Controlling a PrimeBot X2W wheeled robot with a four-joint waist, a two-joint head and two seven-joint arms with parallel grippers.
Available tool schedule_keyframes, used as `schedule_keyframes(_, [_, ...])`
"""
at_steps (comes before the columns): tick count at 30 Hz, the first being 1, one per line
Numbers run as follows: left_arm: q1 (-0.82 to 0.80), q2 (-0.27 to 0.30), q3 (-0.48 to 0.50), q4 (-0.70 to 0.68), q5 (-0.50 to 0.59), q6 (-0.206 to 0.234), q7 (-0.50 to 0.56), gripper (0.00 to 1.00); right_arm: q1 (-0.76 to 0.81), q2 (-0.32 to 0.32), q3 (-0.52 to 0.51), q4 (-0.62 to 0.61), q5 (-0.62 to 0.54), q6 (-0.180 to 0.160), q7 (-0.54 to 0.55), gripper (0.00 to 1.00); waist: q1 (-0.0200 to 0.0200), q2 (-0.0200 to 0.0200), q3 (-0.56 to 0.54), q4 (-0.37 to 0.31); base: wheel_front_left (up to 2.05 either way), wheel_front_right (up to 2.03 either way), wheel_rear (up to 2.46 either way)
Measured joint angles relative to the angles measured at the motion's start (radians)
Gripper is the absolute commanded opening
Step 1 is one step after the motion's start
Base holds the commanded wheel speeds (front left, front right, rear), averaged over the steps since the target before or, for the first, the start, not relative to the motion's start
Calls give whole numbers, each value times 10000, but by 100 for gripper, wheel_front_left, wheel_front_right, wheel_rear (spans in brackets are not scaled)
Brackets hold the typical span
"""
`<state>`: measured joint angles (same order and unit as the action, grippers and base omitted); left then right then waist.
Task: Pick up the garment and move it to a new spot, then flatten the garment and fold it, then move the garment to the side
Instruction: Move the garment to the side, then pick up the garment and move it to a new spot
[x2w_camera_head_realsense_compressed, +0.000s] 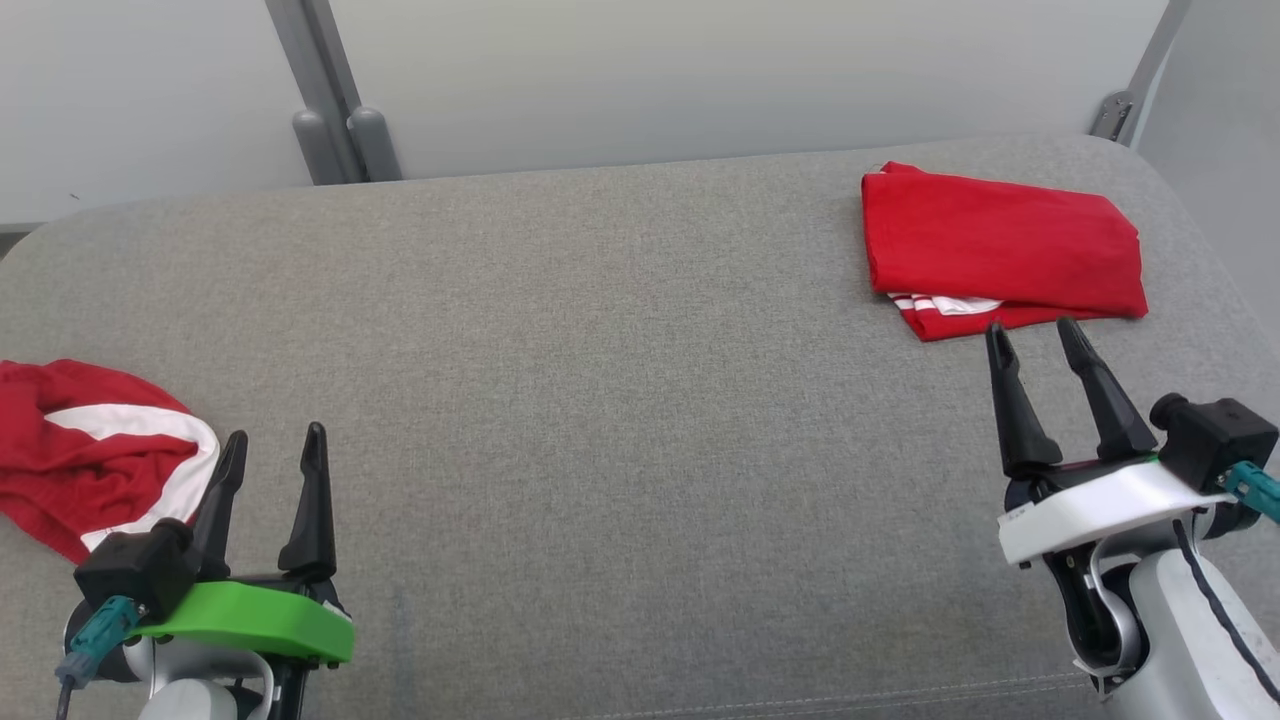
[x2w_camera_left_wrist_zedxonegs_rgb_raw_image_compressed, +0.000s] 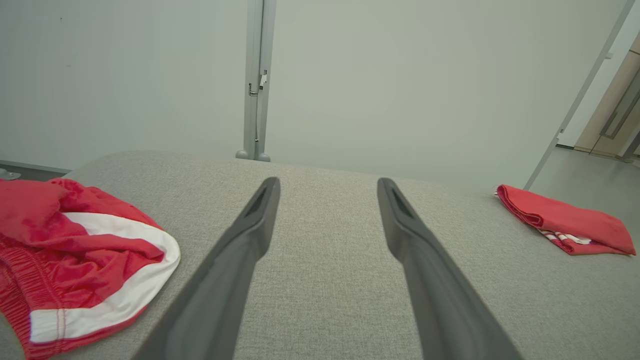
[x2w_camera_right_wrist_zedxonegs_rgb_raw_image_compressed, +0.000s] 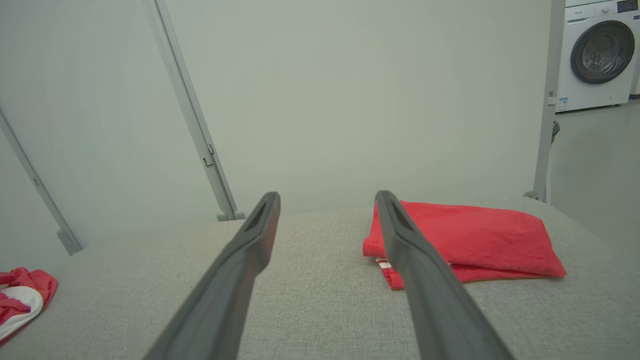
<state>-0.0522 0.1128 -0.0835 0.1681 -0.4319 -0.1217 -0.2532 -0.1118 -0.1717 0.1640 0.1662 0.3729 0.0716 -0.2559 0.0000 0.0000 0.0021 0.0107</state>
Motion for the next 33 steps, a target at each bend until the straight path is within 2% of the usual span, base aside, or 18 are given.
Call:
schedule_keyframes(4, [17,-50,21,-13,117,0,0,100,345,113,2,-127,-213,-52,2,100,0,0,8,18,0,0,0])
schedule_keyframes(13, [25,-56,84,-50,314,0,0,100,612,230,-299,-453,-583,-460,2,100,0,0,152,130,0,0,0])
schedule_keyframes(33, [155,-245,199,-54,395,0,0,100,1092,453,-401,-754,-767,-470,2,100,0,0,230,310,0,0,0])
